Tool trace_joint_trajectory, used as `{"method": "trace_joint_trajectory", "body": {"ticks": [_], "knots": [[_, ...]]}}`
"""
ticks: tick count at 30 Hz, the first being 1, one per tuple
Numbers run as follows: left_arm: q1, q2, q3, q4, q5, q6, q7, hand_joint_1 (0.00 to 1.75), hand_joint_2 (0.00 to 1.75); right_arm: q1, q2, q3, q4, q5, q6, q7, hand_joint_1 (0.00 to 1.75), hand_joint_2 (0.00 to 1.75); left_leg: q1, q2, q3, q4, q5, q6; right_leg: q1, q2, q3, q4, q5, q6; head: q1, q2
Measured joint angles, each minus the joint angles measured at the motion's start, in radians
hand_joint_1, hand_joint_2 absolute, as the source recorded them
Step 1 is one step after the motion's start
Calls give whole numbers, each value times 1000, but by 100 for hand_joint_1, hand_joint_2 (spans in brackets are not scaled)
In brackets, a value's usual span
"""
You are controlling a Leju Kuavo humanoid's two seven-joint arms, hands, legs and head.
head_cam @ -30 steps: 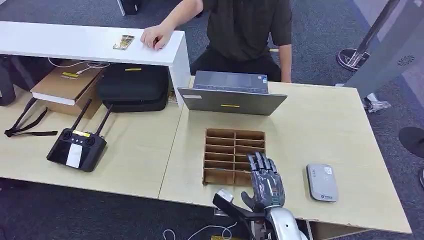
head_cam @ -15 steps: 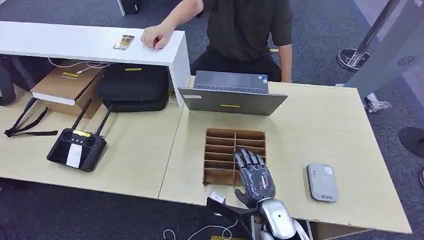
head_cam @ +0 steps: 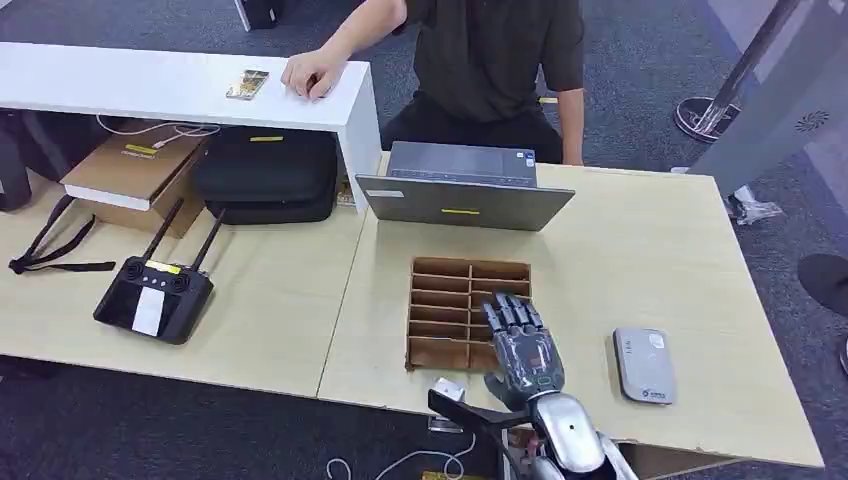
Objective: Pass the card to the sensor for recognition and then transmit it.
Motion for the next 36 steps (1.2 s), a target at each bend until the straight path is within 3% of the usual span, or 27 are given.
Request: {"method": "trace_joint_trajectory", "body": {"ticks": [6,13,21,36], "knots": [[8,4,-1,3,24,11,-16,0,0,17,-39,-14,-85,10,-5,64,0,175,0,0,0,0,0,0,0,0,0,0,0,0,0,0],[12,4,-1,4,30,15,-12,0,0,32,-67,-47,-138,5,-7,74,0,175,0,0,0,0,0,0,0,0,0,0,0,0,0,0],[11,4,-1,4,43,12,-8,0,0,37,-64,-49,-136,-18,0,49,0,175,0,0,0,0,0,0,0,0,0,0,0,0,0,0],[8,5,-7,4,46,-8,13,0,0,0,-10,-44,-55,-30,44,17,0,175,0,0,0,0,0,0,0,0,0,0,0,0,0,0]]}}
